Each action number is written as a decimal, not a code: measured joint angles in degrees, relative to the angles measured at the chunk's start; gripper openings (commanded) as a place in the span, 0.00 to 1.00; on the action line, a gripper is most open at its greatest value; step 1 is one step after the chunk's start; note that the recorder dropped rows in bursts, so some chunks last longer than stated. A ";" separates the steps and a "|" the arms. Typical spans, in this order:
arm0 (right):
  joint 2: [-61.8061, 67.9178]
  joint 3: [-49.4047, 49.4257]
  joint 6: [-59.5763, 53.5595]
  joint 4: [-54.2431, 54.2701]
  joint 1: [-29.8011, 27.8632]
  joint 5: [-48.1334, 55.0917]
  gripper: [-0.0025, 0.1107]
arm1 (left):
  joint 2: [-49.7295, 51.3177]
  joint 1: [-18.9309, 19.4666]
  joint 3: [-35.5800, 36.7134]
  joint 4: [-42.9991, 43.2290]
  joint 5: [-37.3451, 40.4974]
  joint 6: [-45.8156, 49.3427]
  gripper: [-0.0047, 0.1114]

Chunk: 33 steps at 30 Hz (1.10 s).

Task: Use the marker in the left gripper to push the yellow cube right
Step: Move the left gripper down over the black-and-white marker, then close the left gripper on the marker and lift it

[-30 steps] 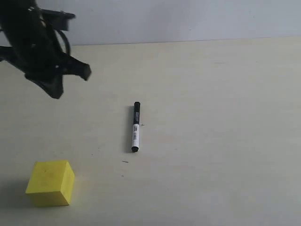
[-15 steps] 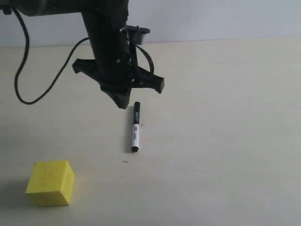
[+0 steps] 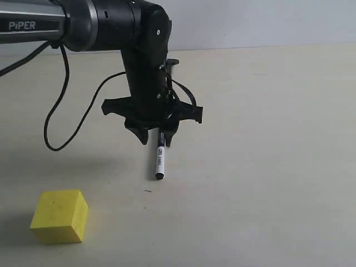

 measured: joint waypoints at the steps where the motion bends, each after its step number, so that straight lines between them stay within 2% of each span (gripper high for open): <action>1: 0.00 0.00 0.00 0.00 0.00 0.00 0.02 | 0.43 0.00 0.00 0.00 -0.10 -0.14 0.45; 17: 0.00 0.00 0.00 0.00 0.00 0.12 0.02 | 5.11 0.00 0.00 0.00 -4.02 -2.07 0.45; 33: 0.00 0.00 0.00 0.00 0.00 0.12 0.02 | 5.83 0.00 0.00 0.00 -4.02 -2.07 0.45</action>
